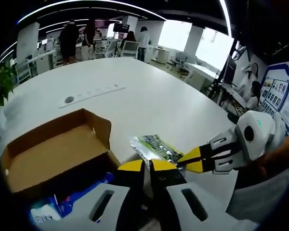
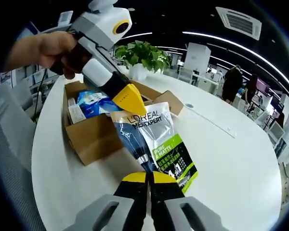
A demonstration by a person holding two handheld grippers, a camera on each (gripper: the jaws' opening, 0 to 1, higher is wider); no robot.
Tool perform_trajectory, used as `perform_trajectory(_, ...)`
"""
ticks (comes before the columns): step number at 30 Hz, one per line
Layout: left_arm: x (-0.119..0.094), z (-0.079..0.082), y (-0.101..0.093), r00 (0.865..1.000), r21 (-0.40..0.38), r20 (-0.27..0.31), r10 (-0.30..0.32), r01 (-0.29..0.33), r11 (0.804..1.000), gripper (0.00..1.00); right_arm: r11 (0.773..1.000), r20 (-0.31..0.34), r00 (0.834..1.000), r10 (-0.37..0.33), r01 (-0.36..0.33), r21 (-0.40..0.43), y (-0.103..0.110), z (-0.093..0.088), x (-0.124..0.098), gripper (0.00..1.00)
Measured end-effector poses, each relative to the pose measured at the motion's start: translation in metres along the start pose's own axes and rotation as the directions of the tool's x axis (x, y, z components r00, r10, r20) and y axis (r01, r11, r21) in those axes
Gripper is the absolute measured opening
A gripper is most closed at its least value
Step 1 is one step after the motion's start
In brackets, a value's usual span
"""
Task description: Operate the shoe box by opening the lid, removing the specified soft item, and placing it in the target area until the item is outside and the box remains undamaged.
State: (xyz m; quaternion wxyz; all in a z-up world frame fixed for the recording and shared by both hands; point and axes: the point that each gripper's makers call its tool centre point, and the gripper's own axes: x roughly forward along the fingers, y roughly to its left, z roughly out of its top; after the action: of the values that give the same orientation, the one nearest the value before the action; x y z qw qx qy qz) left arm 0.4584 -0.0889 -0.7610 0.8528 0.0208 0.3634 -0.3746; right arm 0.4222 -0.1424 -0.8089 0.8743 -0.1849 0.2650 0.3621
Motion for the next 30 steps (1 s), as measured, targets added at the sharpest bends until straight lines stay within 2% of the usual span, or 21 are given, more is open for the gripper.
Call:
perform_trajectory(8,-0.007,0.006,0.002,1.000,0.002,0.020,0.011,-0.011,1.000,0.06,0.999,0.048,0.999,-0.015,0.013,0.037,-0.005,0.008,-0.001,0.00)
perform_trajectory(16,-0.016,0.008,0.004,0.999,-0.001,0.028,0.016,-0.016,1.000,0.09,0.999,0.057,0.998,-0.011,0.008,0.050,-0.007,0.005,-0.001,0.00)
perform_trajectory(30,-0.040,0.014,0.017,0.997,-0.032,0.070,0.043,-0.040,0.999,0.10,0.999,-0.016,0.999,0.041,-0.042,-0.027,0.001,-0.013,0.002,0.00)
